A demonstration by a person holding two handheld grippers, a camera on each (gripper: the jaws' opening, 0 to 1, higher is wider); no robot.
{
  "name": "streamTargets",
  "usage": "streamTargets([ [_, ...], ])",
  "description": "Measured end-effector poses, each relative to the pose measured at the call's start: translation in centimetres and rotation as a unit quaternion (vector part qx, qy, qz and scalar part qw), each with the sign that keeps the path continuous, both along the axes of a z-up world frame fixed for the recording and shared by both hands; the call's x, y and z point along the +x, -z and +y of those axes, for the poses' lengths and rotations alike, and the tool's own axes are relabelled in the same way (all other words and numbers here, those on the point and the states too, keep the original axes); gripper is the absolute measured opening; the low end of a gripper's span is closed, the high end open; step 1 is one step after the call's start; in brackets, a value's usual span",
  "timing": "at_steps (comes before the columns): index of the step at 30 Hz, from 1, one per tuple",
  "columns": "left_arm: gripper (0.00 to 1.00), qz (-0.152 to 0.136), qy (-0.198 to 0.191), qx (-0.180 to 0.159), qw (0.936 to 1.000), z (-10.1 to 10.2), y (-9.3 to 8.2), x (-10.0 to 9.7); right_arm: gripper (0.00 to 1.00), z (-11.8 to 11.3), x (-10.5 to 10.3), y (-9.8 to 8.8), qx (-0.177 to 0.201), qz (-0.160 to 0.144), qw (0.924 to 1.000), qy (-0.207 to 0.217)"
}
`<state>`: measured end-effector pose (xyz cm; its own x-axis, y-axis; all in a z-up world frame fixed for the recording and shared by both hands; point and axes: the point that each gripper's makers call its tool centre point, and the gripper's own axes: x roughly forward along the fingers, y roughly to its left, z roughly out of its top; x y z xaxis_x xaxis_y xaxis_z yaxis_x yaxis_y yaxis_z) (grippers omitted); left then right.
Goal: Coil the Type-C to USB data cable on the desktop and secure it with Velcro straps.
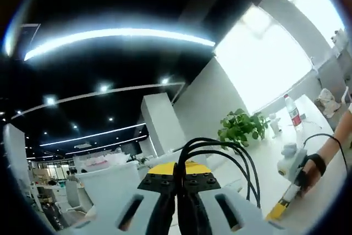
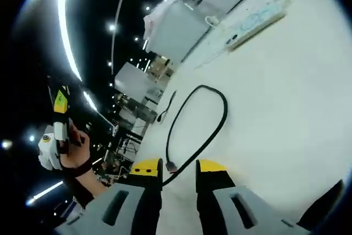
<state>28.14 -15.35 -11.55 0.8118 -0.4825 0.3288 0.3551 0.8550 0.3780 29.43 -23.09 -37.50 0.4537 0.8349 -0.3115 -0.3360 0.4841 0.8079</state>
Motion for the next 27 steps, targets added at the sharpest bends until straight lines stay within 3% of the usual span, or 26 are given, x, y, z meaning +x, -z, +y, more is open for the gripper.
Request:
streamTargets([
  [3,0.05,-0.010,0.006,0.003,0.9999,-0.4,-0.5,-0.8,0.14,0.1,1.2,0.2,-0.009,-0.010,0.9995,0.027],
  [4,0.05,-0.010,0.008,0.008,0.9999,-0.5,-0.3,-1.1,0.13,-0.4,2.3,0.2,-0.027,-0.037,0.9981,0.041],
  [8,0.05,0.022,0.040,0.004,0.9990,-0.6,1.3,-1.1,0.11,-1.5,5.3,-0.8,-0.029,-0.076,0.9930,0.086],
  [10,0.05,0.025,0.044,0.022,0.9985,-0.7,2.5,-0.7,0.07,-1.3,6.1,-1.6,-0.033,-0.115,0.9901,0.073],
  [11,0.05,0.026,0.036,0.040,0.9982,-0.5,3.2,-0.4,0.05,-0.9,6.4,-2.5,-0.035,-0.155,0.9856,0.058],
  [13,0.05,0.019,0.038,0.069,0.9967,-0.5,4.5,0.1,0.02,-0.8,6.6,-4.4,-0.064,-0.242,0.9676,0.037],
  [15,0.05,0.017,0.035,0.091,0.9950,-0.4,6.1,0.9,0.02,-0.4,6.6,-6.8,-0.079,-0.323,0.9428,0.014],
  [17,0.05,0.005,0.024,0.122,0.9922,0.1,7.5,1.7,0.01,-0.2,6.5,-8.3,-0.096,-0.365,0.9261,-0.006],
  [18,0.05,0.005,0.024,0.116,0.9929,0.2,7.9,1.8,0.01,0.1,6.4,-9.4,-0.109,-0.400,0.9099,-0.021],
  [20,0.05,-0.001,0.039,0.128,0.9911,0.0,8.4,1.6,0.01,0.5,6.3,-10.6,-0.111,-0.419,0.9004,-0.034],
  [21,0.05,-0.011,0.053,0.141,0.9885,-0.3,8.7,1.3,0.01,0.6,6.4,-11.2,-0.115,-0.435,0.8919,-0.046],
  [24,0.05,-0.027,0.055,0.154,0.9861,-0.3,9.2,0.9,0.01,0.9,6.1,-12.4,-0.112,-0.467,0.8741,-0.071],
  [27,0.05,-0.048,0.016,0.173,0.9836,0.6,9.3,1.6,0.01,1.2,4.7,-13.3,-0.117,-0.514,0.8436,-0.102],
])
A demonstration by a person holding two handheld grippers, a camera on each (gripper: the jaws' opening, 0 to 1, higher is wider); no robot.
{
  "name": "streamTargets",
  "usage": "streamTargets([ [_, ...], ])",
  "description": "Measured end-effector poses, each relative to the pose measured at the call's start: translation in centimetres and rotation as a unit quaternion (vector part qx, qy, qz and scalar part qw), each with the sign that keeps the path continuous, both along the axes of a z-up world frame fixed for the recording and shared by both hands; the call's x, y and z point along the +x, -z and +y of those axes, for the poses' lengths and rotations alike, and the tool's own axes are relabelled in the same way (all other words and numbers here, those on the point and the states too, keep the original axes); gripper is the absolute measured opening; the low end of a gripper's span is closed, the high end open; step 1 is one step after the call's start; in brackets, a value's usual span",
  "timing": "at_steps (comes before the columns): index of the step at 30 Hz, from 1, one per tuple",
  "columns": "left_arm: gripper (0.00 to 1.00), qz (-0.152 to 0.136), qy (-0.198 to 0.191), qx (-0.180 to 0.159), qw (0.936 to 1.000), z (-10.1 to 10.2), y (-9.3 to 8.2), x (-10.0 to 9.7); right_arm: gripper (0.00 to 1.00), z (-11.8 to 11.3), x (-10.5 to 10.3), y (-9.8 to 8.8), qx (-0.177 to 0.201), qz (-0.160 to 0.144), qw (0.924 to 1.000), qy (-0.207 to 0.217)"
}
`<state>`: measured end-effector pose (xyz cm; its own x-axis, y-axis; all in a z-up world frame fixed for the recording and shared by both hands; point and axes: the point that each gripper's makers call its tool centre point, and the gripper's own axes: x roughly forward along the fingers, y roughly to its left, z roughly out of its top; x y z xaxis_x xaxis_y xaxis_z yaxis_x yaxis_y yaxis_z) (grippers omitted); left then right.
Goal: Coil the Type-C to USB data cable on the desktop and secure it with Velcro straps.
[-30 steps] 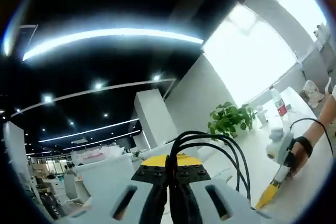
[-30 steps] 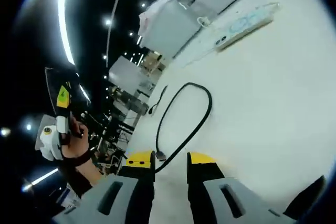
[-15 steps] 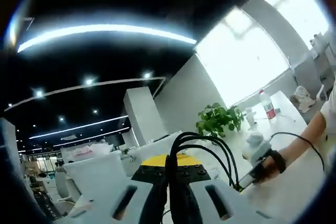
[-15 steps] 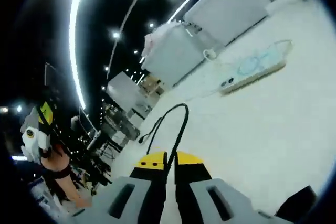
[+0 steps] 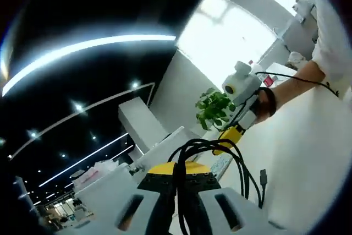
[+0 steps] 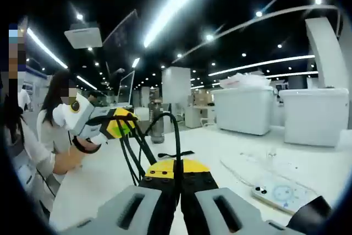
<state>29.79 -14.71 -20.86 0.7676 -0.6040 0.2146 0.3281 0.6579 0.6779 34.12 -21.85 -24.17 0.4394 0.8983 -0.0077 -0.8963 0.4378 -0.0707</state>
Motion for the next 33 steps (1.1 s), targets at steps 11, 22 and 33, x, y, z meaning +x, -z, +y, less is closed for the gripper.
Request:
streamTargets([
  [11,0.08,-0.065,-0.072,0.045,0.9943,0.8,0.0,0.8,0.01,-0.3,-2.9,-0.2,0.023,-0.027,0.9989,-0.032],
  [22,0.07,0.013,-0.048,0.024,0.9985,1.0,1.4,1.4,0.02,0.6,-4.3,1.3,0.000,-0.021,0.9965,-0.082],
  [33,0.07,0.053,-0.078,0.024,0.9953,1.0,1.2,2.0,0.29,2.3,-5.2,-3.0,-0.038,-0.162,0.9859,0.011],
])
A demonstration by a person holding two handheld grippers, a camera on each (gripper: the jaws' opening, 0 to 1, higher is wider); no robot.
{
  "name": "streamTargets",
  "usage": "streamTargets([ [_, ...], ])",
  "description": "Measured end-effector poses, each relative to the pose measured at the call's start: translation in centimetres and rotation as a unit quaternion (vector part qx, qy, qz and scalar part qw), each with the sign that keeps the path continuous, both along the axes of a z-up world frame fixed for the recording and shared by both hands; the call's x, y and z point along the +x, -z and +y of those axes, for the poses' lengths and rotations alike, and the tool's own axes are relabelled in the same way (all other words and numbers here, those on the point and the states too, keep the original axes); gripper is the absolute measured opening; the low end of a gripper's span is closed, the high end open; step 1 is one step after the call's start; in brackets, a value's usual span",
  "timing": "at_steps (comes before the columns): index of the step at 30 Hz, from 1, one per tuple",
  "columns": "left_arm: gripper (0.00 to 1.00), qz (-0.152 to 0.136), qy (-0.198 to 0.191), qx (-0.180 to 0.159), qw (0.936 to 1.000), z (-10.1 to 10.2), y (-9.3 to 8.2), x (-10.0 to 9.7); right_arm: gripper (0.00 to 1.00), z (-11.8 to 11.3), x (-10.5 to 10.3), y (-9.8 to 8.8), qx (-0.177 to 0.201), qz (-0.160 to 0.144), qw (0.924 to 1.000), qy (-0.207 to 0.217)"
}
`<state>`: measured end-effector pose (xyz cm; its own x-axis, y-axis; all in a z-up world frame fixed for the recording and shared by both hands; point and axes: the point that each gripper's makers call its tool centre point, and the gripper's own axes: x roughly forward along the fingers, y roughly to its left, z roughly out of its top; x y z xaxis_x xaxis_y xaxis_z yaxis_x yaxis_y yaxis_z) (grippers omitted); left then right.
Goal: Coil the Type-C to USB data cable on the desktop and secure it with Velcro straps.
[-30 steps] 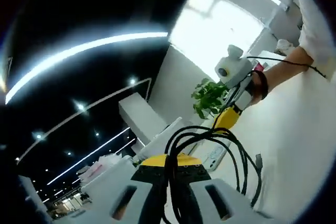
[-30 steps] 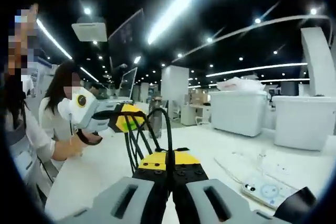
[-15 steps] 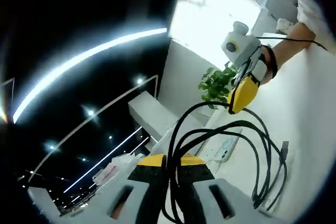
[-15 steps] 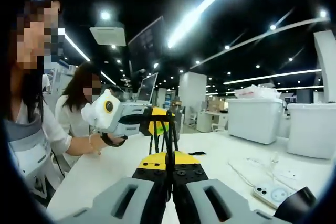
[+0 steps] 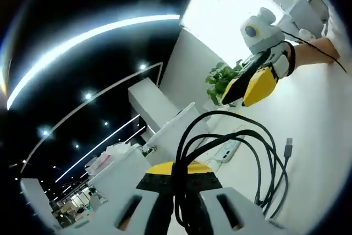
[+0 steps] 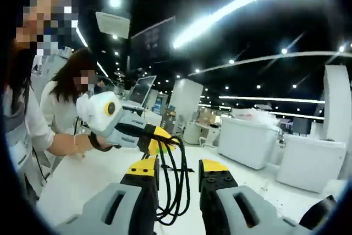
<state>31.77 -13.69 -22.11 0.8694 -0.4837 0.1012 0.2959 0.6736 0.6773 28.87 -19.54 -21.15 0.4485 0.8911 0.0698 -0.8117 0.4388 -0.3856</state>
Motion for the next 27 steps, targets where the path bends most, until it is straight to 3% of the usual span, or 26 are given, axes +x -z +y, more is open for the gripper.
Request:
streamTargets([
  [2,0.07,0.002,-0.003,0.014,0.9999,-0.6,-0.2,-0.1,0.29,1.0,0.2,0.1,-0.051,-0.068,0.9959,0.034],
  [5,0.07,0.008,-0.008,0.040,0.9991,-1.2,-0.2,-0.2,0.28,1.9,0.8,-0.2,-0.098,-0.131,0.9838,0.073],
  [7,0.07,0.014,-0.010,0.051,0.9985,-1.6,-0.2,-0.2,0.28,2.3,0.9,-0.4,-0.102,-0.136,0.9824,0.077],
  [12,0.07,0.044,-0.011,0.071,0.9964,-1.6,-0.3,0.0,0.24,2.8,2.0,0.2,-0.184,-0.181,0.9606,0.103],
  [15,0.07,0.063,0.005,0.074,0.9952,-1.8,-0.3,-0.3,0.22,3.0,2.6,0.5,-0.193,-0.178,0.9583,0.113],
  [20,0.07,0.081,0.000,0.081,0.9934,-2.0,0.0,-0.4,0.16,3.2,3.5,1.1,-0.202,-0.187,0.9517,0.136],
  [21,0.06,0.090,-0.001,0.073,0.9933,-1.9,0.0,-0.4,0.14,3.2,3.6,1.0,-0.200,-0.193,0.9497,0.144],
  [22,0.06,0.113,0.004,0.043,0.9927,-2.0,0.2,-0.6,0.13,3.1,3.8,1.0,-0.207,-0.208,0.9432,0.156],
  [24,0.06,0.138,0.007,0.014,0.9903,-1.9,0.0,-0.6,0.11,3.1,4.0,0.7,-0.219,-0.242,0.9295,0.173],
  [27,0.06,0.147,0.000,0.008,0.9890,-1.6,-0.1,-0.4,0.07,3.3,3.9,0.8,-0.218,-0.246,0.9268,0.181],
])
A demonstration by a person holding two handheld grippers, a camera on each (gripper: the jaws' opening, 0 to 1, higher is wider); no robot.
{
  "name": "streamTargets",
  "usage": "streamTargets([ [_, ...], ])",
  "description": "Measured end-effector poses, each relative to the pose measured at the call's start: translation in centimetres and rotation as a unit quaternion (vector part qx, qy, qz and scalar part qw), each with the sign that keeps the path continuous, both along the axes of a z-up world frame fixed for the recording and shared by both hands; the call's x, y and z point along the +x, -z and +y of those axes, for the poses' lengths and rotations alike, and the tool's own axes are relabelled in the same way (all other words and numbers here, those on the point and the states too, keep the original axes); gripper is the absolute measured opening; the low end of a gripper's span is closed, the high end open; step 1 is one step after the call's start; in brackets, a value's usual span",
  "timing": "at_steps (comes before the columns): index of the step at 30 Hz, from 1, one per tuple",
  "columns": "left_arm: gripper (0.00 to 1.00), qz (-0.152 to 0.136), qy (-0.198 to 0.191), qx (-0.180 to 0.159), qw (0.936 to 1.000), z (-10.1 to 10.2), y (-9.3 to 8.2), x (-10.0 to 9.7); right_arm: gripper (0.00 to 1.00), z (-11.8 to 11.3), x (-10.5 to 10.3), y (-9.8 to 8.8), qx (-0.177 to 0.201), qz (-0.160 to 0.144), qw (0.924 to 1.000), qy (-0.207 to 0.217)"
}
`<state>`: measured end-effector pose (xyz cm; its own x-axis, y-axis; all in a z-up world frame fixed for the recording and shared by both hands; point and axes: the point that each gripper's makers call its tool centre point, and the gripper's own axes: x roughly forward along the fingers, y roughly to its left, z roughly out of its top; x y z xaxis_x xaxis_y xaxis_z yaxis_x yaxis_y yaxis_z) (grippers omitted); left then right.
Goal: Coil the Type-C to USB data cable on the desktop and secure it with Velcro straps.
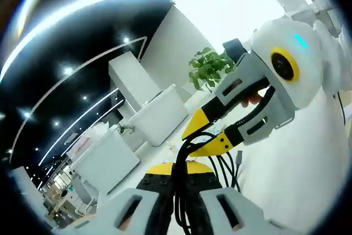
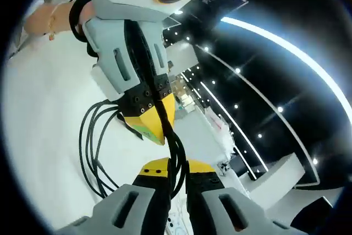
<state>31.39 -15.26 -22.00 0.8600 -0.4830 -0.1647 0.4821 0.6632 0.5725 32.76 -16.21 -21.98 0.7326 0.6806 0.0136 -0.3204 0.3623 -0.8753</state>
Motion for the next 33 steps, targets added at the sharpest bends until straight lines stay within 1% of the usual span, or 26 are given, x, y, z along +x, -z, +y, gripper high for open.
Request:
streamTargets([
  [2,0.06,0.002,-0.002,-0.004,1.0000,0.0,0.0,-0.1,0.04,-0.1,0.1,-0.1,0.009,0.003,0.9999,0.003],
  [6,0.07,0.004,-0.002,-0.019,0.9998,0.1,-0.2,-0.2,0.02,-0.2,0.0,-0.6,0.013,0.004,0.9999,0.002],
  [8,0.08,-0.027,0.010,-0.027,0.9992,0.1,-0.8,-0.2,0.01,-0.4,0.0,-1.1,0.018,0.018,0.9997,-0.002],
  [9,0.09,-0.046,0.014,-0.035,0.9982,0.1,-1.1,-0.1,0.01,-0.4,0.0,-1.0,0.025,0.036,0.9990,-0.005],
  [11,0.10,-0.073,0.019,-0.047,0.9960,0.1,-1.5,-0.3,0.01,-0.6,-0.1,-1.0,0.039,0.070,0.9967,-0.012],
  [12,0.11,-0.092,0.020,-0.046,0.9945,0.1,-1.7,-0.5,0.01,-0.8,0.0,-1.1,0.047,0.080,0.9956,-0.013],
  [13,0.12,-0.104,0.015,-0.052,0.9931,0.3,-1.8,-0.7,0.01,-1.0,0.2,-1.2,0.050,0.079,0.9956,-0.010],
  [14,0.12,-0.119,0.009,-0.066,0.9907,0.5,-2.0,-1.0,0.01,-1.2,0.3,-1.3,0.059,0.086,0.9945,-0.010],
  [15,0.13,-0.132,0.007,-0.065,0.9891,0.6,-2.1,-1.2,0.01,-1.4,0.4,-1.3,0.063,0.088,0.9941,-0.008],
  [17,0.15,-0.147,-0.006,-0.065,0.9870,1.0,-1.8,-1.5,0.01,-1.7,0.5,-1.2,0.071,0.094,0.9930,-0.007],
  [20,0.17,-0.167,-0.019,-0.048,0.9847,1.3,-1.6,-1.6,0.01,-2.0,0.5,-1.1,0.080,0.109,0.9908,-0.007],
  [22,0.19,-0.178,-0.027,-0.028,0.9834,1.6,-1.6,-1.4,0.01,-2.0,0.1,-1.0,0.082,0.122,0.9891,-0.011],
  [23,0.19,-0.183,-0.029,-0.014,0.9826,1.7,-1.6,-1.3,0.01,-2.0,0.0,-1.1,0.081,0.123,0.9891,-0.013],
  [25,0.20,-0.183,-0.031,-0.005,0.9826,1.8,-1.4,-1.1,0.01,-1.9,-0.4,-1.2,0.077,0.121,0.9895,-0.017],
  [27,0.20,-0.185,-0.034,0.034,0.9816,2.0,-0.9,-0.5,0.01,-1.7,-0.9,-1.3,0.067,0.114,0.9911,-0.020],
  [29,0.19,-0.184,-0.034,0.054,0.9808,1.9,-0.3,0.1,0.01,-1.5,-1.2,-1.2,0.061,0.112,0.9916,-0.022],
  [31,0.13,-0.178,-0.036,0.053,0.9820,2.0,0.2,0.7,0.01,-1.3,-1.1,-0.8,0.053,0.114,0.9918,-0.022],
  [32,0.08,-0.173,-0.039,0.051,0.9829,2.2,0.6,1.1,0.01,-1.3,-0.9,-0.5,0.054,0.119,0.9911,-0.023],
  [33,0.06,-0.174,-0.041,0.057,0.9822,2.3,0.8,1.3,0.01,-1.1,-0.8,0.0,0.060,0.137,0.9884,-0.027],
])
